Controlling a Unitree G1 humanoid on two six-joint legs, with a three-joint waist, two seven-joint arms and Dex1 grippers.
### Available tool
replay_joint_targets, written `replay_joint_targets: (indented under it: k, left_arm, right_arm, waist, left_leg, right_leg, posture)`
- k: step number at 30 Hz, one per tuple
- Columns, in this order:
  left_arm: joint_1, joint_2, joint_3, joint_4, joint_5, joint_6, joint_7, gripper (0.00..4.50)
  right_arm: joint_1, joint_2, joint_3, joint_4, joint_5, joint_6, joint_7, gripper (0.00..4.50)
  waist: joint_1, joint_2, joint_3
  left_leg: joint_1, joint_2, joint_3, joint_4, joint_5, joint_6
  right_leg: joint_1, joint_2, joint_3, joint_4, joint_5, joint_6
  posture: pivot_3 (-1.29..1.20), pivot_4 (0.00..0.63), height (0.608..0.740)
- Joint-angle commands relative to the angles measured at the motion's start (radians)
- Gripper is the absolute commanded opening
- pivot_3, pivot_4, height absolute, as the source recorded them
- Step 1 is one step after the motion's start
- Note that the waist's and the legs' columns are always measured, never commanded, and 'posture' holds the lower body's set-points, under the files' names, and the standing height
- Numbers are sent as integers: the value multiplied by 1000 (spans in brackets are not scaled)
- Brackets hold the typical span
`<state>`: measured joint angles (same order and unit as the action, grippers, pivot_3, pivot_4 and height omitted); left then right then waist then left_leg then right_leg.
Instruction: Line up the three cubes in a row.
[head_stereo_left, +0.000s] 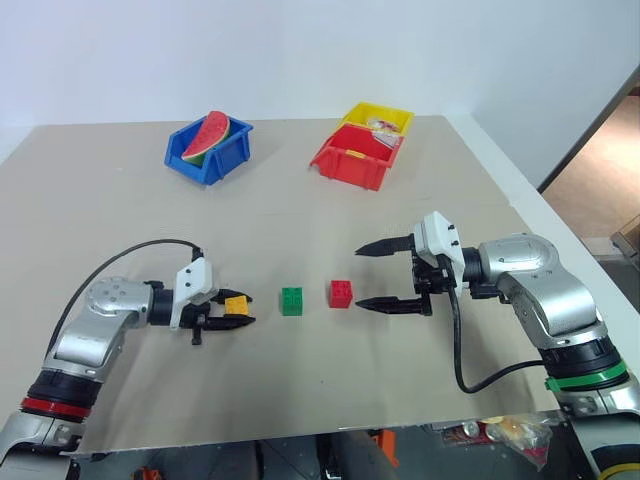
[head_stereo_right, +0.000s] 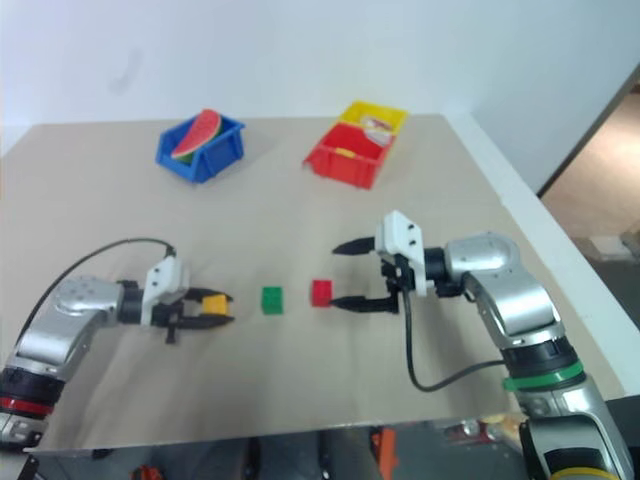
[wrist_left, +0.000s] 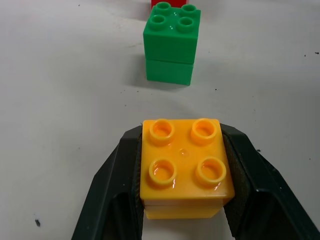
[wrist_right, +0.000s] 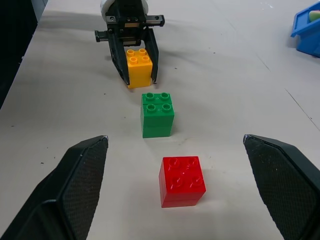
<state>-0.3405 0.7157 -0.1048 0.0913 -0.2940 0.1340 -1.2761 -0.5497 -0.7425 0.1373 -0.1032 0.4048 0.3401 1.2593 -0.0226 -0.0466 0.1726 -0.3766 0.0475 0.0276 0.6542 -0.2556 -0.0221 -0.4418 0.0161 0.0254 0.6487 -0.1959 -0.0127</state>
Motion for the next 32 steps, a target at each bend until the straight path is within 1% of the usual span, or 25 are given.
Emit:
replay_joint_targets:
  k: [1, 2, 7, 8, 13, 16, 19, 22, 24, 27, 29, 32]
  left_arm:
    - [-17, -7, -16, 8, 7, -19, -22, 2539]
    - [-20, -7, -18, 12, 9, -23, -24, 2750]
    - [-27, 3, -17, 28, 20, -37, -37, 4417]
    - [-28, 5, -16, 28, 21, -39, -37, 4486]
    - [-21, 45, 27, -22, -6, -22, -43, 4486]
    - [-19, 77, 70, -100, -63, 67, -31, 4486]
    - [-40, 96, 138, -163, -135, 202, 29, 4486]
    - [-117, 65, 218, -158, -192, 327, 165, 4486]
    - [-166, 30, 254, -120, -192, 356, 261, 4486]
    - [-193, -8, 261, -57, -136, 320, 358, 4486]
    - [-189, -36, 245, -27, -85, 269, 415, 4486]
    - [-174, -90, 235, -7, -53, 230, 474, 4486]
  right_arm:
    - [-1, -13, -43, -22, 8, -6, -8, 4500]
    - [0, -14, -43, -23, 7, -7, -8, 4500]
    - [2, -13, -42, -24, 7, -8, -12, 4500]
    - [2, -13, -42, -23, 7, -8, -13, 4500]
    - [0, -14, -47, -18, 8, -13, -16, 4500]
    - [-12, -8, -69, -19, 32, 8, -32, 4500]
    - [-50, 15, -113, -17, 79, 72, -81, 4500]
    - [-84, 45, -144, 9, 83, 92, -142, 4500]
    - [-100, 71, -148, 49, 47, 63, -191, 4500]
    - [-115, 112, -150, 140, -11, -3, -262, 4500]
    - [-116, 132, -138, 197, -57, -64, -292, 4500]
    - [-118, 170, -134, 266, -100, -128, -344, 4500]
  waist:
    - [0, 0, 0]
    - [0, 0, 0]
    - [0, 0, 0]
    - [0, 0, 0]
    - [0, 0, 0]
    - [0, 0, 0]
    - [-1, 0, 0]
    - [-1, 0, 0]
    - [0, 0, 0]
    - [0, 0, 0]
    - [-1, 0, 0]
    - [-1, 0, 0]
  left_leg:
    - [0, 0, 0, 0, 0, 0]
    - [0, 0, 0, 0, 0, 0]
    - [0, 0, 0, 0, 0, 0]
    - [0, 0, 0, 0, 0, 0]
    - [0, 0, 0, 0, 0, 0]
    - [0, 0, 0, 0, 0, 0]
    - [0, 0, 0, 0, 0, 0]
    - [0, 0, 0, 1, 0, 0]
    - [0, 0, -1, 1, 0, 0]
    - [1, 0, -1, 1, 0, 1]
    - [1, 0, 0, 1, 0, 0]
    - [0, -1, 1, 1, 0, 0]
  right_leg:
    - [0, 0, 0, 0, 0, 0]
    - [0, 0, 0, 0, 0, 0]
    - [0, 0, 0, 0, 0, 0]
    - [0, 0, 0, 0, 0, 0]
    - [0, 0, 0, 0, 0, 0]
    - [0, 0, 0, 0, 0, 0]
    - [0, 0, 0, 0, 0, 1]
    - [0, 0, 0, 0, 1, 1]
    - [0, 0, -1, 1, 1, 1]
    - [2, 0, 0, 1, 1, 1]
    - [1, 0, 1, 1, 1, 1]
    - [0, 0, 3, 0, 1, 1]
  posture:
    - [0, 150, 740]
    - [0, 150, 740]
    - [0, 150, 740]
    - [0, 150, 740]
    - [0, 150, 740]
    - [0, 150, 740]
    - [0, 150, 740]
    - [0, 150, 740]
    - [0, 150, 740]
    - [0, 150, 740]
    - [0, 150, 740]
    - [0, 150, 740]
